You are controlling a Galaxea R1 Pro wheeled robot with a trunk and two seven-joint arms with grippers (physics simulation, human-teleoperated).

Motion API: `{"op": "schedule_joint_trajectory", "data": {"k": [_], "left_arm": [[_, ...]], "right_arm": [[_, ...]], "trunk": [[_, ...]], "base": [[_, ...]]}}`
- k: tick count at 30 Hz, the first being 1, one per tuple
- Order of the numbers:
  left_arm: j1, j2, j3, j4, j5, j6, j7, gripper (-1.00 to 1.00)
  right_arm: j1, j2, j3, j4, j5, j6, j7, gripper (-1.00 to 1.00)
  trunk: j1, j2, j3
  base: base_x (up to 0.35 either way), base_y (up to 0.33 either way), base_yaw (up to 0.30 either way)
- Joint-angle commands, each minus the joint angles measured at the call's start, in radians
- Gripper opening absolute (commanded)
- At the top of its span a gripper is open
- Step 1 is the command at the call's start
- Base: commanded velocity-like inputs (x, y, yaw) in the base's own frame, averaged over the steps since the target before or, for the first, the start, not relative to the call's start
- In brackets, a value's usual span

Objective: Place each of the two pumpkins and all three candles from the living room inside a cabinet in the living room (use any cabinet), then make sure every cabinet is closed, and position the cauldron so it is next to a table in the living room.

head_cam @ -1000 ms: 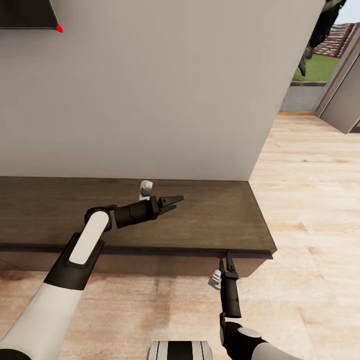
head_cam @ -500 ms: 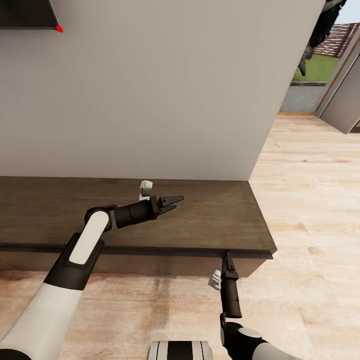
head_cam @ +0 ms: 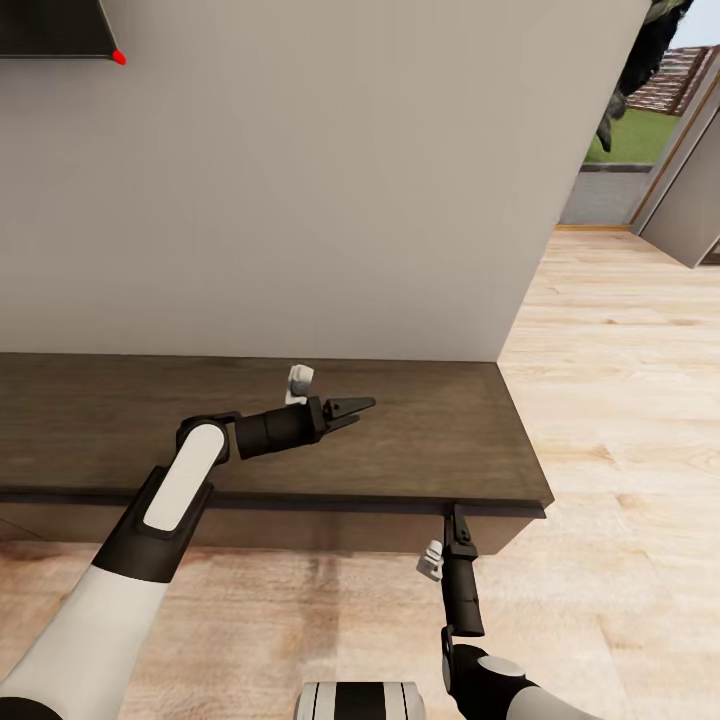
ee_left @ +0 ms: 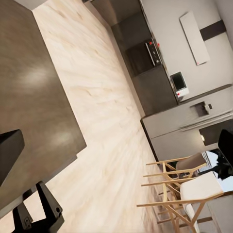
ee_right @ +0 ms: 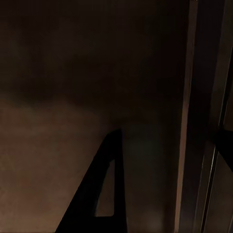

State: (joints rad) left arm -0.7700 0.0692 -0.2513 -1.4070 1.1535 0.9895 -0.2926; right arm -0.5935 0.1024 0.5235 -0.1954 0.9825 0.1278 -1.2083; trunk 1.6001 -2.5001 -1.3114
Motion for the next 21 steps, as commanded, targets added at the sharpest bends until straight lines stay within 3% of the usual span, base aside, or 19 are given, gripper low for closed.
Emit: {"op": "schedule_joint_trajectory", "data": {"k": [1, 21], "left_arm": [[0.0, 0.001, 0.0, 0.0, 0.0, 0.0, -0.001, 1.0], [0.0, 0.001, 0.002, 0.0, 0.002, -0.004, -0.005, 1.0]], "right_arm": [[-0.025, 0.0, 0.016, 0.001, -0.001, 0.0, 0.001, -1.0], [-0.025, 0.002, 0.016, 0.005, -0.001, 0.0, 0.003, -1.0]], "trunk": [[0.0, 0.0, 0.0], [0.0, 0.0, 0.0]], "base": [[0.0, 0.0, 0.0], [0.0, 0.0, 0.0]]}}
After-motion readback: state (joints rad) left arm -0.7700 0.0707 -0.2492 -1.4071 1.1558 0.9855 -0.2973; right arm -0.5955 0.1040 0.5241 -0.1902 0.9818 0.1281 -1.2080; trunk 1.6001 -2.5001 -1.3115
